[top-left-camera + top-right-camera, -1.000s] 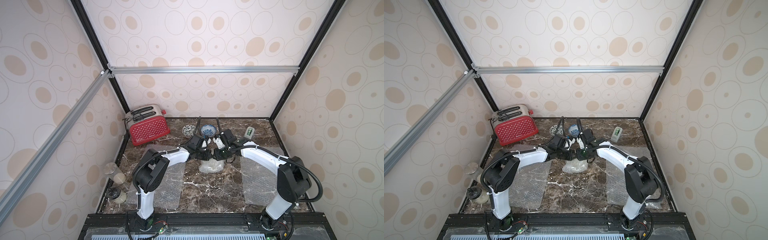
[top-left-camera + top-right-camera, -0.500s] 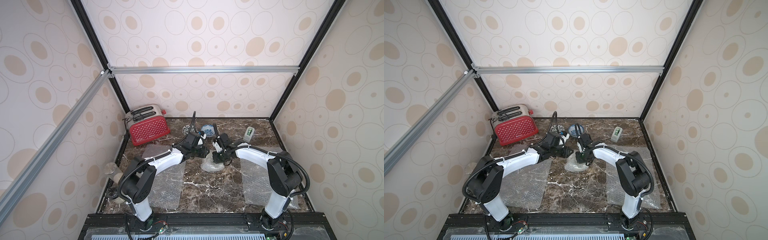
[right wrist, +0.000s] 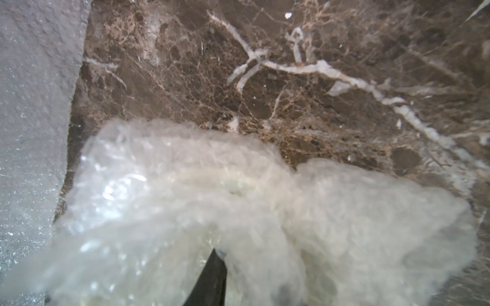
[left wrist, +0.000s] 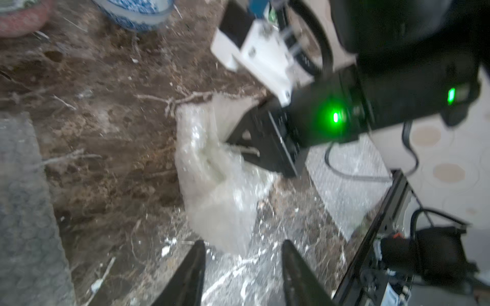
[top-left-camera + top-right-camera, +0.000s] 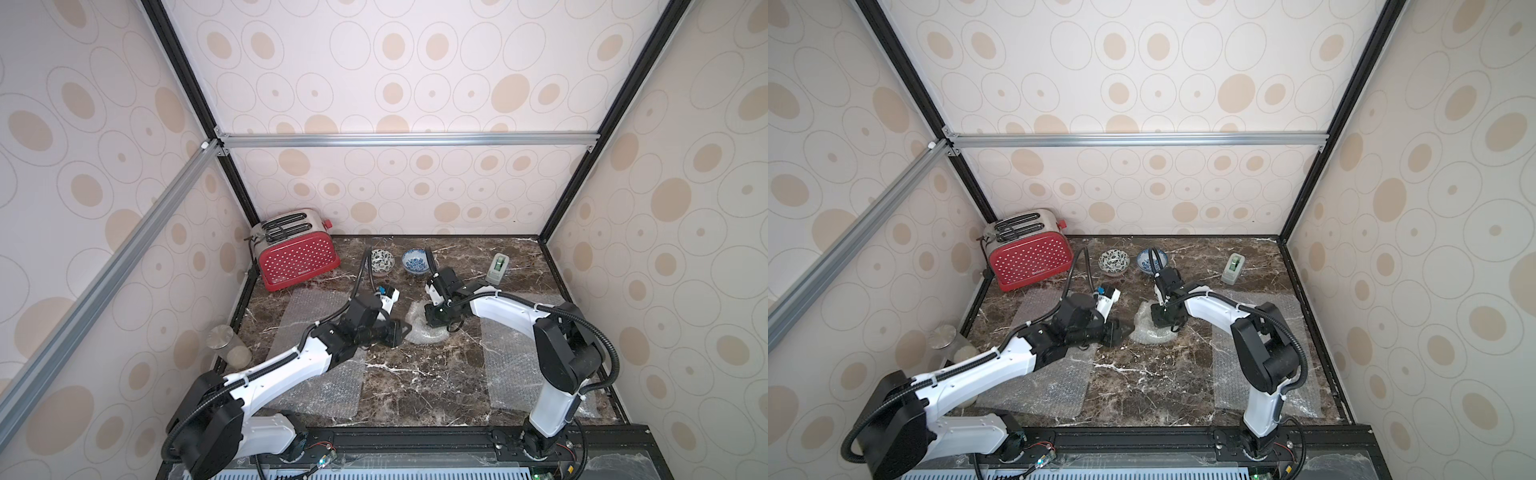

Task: Wrap bowls in bubble wrap
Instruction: Wrap the bowl in bubble wrap.

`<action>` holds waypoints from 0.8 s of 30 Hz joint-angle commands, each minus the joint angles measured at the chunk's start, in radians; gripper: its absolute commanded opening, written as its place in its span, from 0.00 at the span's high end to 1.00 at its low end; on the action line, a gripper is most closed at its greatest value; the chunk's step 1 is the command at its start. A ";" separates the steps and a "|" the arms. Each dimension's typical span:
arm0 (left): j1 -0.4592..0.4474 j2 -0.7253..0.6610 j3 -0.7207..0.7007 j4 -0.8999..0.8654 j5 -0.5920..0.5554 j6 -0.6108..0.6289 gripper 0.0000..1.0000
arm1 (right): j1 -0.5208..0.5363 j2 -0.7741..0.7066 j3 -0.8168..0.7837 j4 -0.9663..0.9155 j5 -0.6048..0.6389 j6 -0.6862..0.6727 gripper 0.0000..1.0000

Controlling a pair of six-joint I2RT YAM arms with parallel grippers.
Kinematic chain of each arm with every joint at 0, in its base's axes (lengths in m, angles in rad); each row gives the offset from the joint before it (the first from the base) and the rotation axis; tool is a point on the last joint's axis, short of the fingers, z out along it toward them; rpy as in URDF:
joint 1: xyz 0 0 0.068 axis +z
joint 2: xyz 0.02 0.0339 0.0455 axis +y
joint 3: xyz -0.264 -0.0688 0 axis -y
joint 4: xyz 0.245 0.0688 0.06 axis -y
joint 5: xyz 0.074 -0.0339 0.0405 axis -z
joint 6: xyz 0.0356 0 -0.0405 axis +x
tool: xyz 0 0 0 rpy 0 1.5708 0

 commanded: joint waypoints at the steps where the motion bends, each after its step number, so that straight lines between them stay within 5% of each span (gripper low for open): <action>1: -0.030 -0.055 -0.078 0.066 -0.001 -0.047 0.43 | 0.017 0.002 0.009 -0.064 0.017 0.011 0.74; 15: -0.031 0.256 0.101 0.039 0.006 0.081 0.40 | 0.032 -0.006 0.018 -0.077 0.023 0.014 0.74; 20: -0.001 0.265 0.119 -0.052 -0.145 0.079 0.58 | 0.036 -0.005 0.017 -0.085 0.029 0.005 0.74; 24: 0.076 0.255 0.074 -0.059 -0.115 0.076 0.80 | 0.035 -0.004 0.019 -0.090 0.036 -0.004 0.74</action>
